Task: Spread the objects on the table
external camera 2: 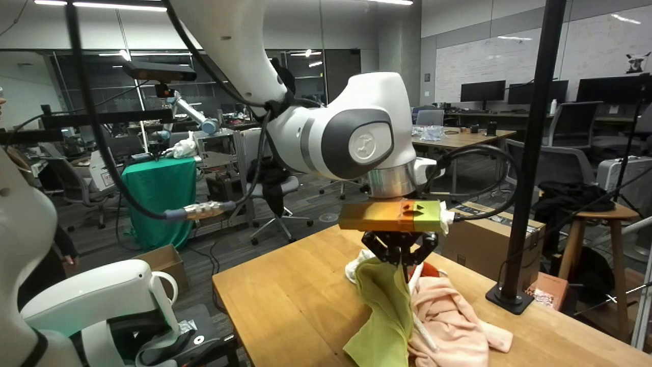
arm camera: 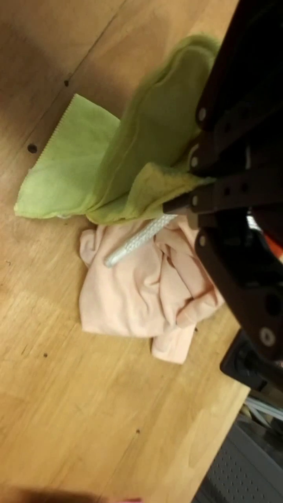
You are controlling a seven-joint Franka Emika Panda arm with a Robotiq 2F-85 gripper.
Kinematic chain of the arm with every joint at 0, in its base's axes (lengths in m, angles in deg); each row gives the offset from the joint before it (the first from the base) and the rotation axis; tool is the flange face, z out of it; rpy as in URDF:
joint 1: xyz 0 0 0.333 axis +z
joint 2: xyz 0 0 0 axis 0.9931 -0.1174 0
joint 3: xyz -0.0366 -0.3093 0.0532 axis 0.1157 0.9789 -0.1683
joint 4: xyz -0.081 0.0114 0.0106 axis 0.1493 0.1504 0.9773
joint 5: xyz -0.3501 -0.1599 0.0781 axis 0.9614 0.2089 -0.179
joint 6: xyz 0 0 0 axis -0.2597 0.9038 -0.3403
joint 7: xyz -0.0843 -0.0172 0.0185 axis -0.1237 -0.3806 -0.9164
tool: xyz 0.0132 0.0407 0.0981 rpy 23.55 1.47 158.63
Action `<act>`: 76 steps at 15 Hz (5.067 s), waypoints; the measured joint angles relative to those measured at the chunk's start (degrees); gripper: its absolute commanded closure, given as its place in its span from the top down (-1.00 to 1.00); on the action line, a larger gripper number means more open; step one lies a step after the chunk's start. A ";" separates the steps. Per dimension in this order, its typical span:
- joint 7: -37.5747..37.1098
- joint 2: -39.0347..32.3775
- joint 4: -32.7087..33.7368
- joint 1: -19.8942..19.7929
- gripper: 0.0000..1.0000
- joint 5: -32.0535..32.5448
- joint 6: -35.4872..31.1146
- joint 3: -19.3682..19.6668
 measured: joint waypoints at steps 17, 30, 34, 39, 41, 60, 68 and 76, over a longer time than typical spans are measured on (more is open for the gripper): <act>-5.53 17.65 -1.54 -3.39 -0.98 2.51 0.24 10.25; -48.74 18.74 -3.31 -22.53 -0.98 50.53 0.77 0.76; -65.76 15.78 -3.31 -24.11 -0.98 66.87 6.99 -0.91; -78.43 7.72 -2.75 -16.50 -0.98 75.97 16.73 4.54; -81.21 4.06 -1.87 -14.42 -0.98 76.85 19.16 6.26; -83.54 -18.61 12.86 -12.73 0.33 71.88 24.14 13.04; -81.53 -18.08 13.59 -12.67 1.00 71.35 23.10 12.95; -64.74 -8.29 8.19 -12.44 1.00 67.52 11.85 12.68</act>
